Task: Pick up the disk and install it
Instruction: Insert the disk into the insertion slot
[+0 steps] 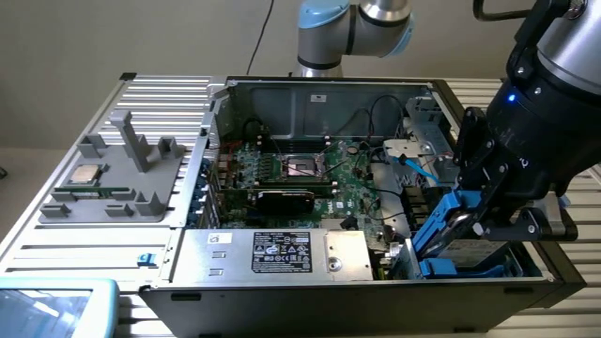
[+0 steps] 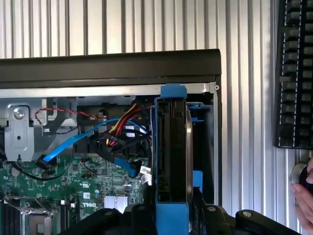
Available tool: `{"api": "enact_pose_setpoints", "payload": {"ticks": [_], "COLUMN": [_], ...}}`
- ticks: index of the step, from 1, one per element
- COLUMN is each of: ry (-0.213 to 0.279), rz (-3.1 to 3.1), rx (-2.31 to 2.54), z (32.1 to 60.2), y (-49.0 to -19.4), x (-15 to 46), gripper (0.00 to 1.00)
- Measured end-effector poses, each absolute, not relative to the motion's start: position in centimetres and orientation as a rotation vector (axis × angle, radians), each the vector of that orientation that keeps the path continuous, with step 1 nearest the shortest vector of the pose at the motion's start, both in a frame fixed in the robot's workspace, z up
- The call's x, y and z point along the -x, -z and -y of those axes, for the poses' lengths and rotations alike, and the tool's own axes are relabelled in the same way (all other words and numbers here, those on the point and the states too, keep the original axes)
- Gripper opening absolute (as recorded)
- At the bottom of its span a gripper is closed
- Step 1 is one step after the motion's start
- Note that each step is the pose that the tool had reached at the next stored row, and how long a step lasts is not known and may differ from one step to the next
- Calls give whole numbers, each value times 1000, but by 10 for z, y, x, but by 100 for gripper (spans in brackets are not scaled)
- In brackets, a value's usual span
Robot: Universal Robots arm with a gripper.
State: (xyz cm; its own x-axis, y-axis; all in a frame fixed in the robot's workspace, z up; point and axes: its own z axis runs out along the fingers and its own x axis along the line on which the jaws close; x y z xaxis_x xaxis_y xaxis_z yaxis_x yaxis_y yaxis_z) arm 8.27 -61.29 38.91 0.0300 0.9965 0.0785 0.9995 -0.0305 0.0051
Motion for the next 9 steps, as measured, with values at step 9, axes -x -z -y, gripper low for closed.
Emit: {"api": "enact_pose_setpoints", "payload": {"ticks": [9], "ry": [93], "rz": [2151], "rx": [2217], "z": [613], "y": [-385], "x": [-83], "gripper": [51]}}
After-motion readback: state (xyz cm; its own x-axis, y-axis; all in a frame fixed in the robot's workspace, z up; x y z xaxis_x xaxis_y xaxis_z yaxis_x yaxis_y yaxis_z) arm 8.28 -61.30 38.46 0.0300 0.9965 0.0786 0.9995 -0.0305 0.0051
